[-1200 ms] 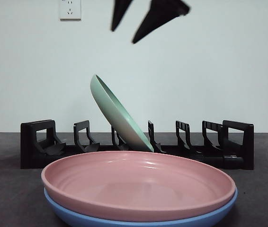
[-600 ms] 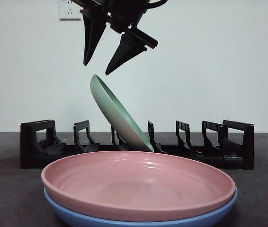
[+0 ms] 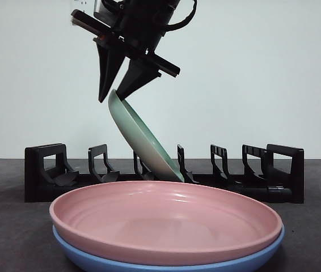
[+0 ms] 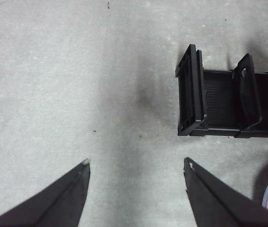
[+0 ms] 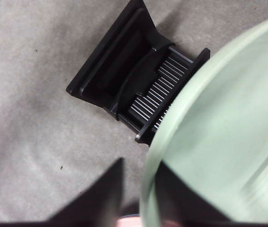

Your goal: Place the plate

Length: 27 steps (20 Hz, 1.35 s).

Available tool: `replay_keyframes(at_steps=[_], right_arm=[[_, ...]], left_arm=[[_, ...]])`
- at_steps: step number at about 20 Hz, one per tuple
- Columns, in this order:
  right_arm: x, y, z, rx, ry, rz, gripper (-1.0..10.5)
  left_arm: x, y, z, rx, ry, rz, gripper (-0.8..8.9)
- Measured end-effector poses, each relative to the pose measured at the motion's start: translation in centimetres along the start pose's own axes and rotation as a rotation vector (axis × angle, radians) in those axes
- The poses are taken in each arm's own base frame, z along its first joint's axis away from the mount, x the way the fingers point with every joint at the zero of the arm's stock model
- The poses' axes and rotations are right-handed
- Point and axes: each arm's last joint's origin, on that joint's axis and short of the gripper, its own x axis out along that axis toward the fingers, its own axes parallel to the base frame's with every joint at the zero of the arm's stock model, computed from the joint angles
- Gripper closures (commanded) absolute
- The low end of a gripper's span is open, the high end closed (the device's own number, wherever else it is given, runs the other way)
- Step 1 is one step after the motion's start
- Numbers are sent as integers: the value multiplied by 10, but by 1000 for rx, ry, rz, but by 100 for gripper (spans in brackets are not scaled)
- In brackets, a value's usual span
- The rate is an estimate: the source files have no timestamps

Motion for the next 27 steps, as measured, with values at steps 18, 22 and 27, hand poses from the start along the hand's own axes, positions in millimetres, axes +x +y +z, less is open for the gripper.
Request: replay_keyframes(at_steps=[18,22,27], right_arm=[[-128,46,-14,-263,-91,25,934],[-153,44,-56,-321,-168,24,934],[-169,21,-132,-358,-246,-117,934]], left_arm=[[0,0,0,0,-1,0,501],[0,0,0,-15,-1,0,501],[0,0,0,-24,0,0,501]])
